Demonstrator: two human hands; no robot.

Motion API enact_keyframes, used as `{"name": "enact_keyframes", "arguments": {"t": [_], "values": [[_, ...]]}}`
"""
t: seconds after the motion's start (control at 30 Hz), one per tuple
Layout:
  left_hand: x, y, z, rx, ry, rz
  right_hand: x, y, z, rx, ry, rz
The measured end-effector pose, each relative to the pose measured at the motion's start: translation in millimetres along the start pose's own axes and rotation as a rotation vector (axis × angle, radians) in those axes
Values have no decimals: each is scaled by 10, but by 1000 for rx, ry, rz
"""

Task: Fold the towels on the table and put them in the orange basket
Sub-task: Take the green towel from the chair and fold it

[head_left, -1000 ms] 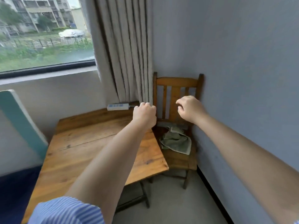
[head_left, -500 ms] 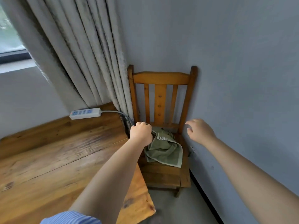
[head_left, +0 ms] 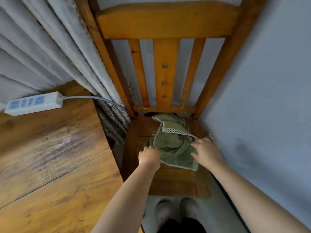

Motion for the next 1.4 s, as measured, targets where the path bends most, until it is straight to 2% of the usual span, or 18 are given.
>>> {"name": "enact_keyframes", "arguments": {"t": [0.2, 0.37, 0.6, 0.73, 0.93, 1.03, 1.17, 1.27, 1.4], "values": [[491, 736, -41, -120, -149, 35, 702, 569, 48, -63, -64, 6], [740, 1167, -76, -97, -81, 60, 1055, 970, 130, -99, -85, 51], [659, 1097, -40, -19, -127, 126, 955, 972, 274, -117, -52, 71], [223, 665, -138, 72, -236, 127, 395, 810, 283, -129, -22, 120], [-744, -306, -364, 75, -440, 356, -833, 514, -103, -226, 93, 263], [-1232, -902, -569, 31, -565, 534, -1551, 268, -477, -324, 167, 423], [-1795, -1766, -935, -34, -681, 875, -2454, -173, -1126, -505, 257, 657], [-2134, -2362, -1223, -58, -721, 1068, -2947, -482, -1603, -581, 290, 765], [-2426, -3277, -1697, -107, -679, 1271, -3375, -987, -2327, -711, 361, 806]]}}
Point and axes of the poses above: each hand's wrist, its own y-axis towards the middle knuckle, its own x-axis out of the palm, z = x × y, the point moved 1 cm from there along y, towards the middle knuckle, and after that the axes turned 3 degrees about -z, right-handed, at the moved point
